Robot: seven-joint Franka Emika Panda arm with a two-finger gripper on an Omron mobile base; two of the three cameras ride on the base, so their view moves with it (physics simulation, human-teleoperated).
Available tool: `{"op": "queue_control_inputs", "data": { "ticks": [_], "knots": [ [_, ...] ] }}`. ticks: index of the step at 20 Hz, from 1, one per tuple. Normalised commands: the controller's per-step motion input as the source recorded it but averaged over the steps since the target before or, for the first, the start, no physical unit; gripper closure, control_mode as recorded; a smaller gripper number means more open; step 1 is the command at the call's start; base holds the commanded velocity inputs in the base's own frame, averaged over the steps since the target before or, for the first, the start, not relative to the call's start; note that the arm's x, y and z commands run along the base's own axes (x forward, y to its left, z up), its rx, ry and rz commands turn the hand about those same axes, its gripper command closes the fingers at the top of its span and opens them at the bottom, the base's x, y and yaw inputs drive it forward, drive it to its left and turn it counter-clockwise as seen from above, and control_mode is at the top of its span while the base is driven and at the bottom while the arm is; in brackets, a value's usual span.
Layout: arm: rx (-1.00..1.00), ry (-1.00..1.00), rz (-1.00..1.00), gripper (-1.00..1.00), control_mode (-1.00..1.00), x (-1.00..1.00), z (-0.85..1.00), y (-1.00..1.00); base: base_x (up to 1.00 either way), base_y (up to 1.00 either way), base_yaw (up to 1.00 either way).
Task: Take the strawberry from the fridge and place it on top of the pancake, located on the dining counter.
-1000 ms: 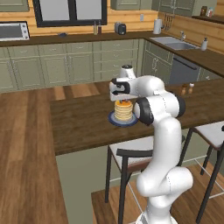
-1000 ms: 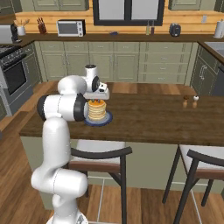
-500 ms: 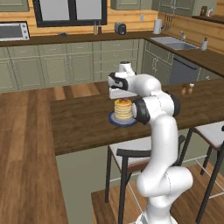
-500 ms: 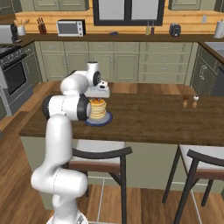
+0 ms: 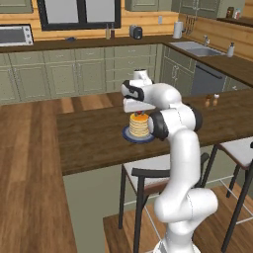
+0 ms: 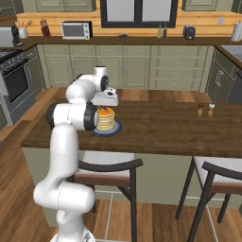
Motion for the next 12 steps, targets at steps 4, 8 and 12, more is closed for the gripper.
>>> {"op": "queue_control_inputs", "data": {
  "ticks": [4,8,12],
  "knots": [
    [0.00,0.00,0.00,-1.00,-1.00,-0.19,0.00,0.00,0.00,0.00,0.00],
    [0.00,0.00,0.00,-1.00,-1.00,-0.02,0.00,0.00,0.00,0.00,0.00],
    [0.00,0.00,0.00,-1.00,-1.00,0.00,0.04,0.00,0.00,0.00,0.00]
  ]
}}
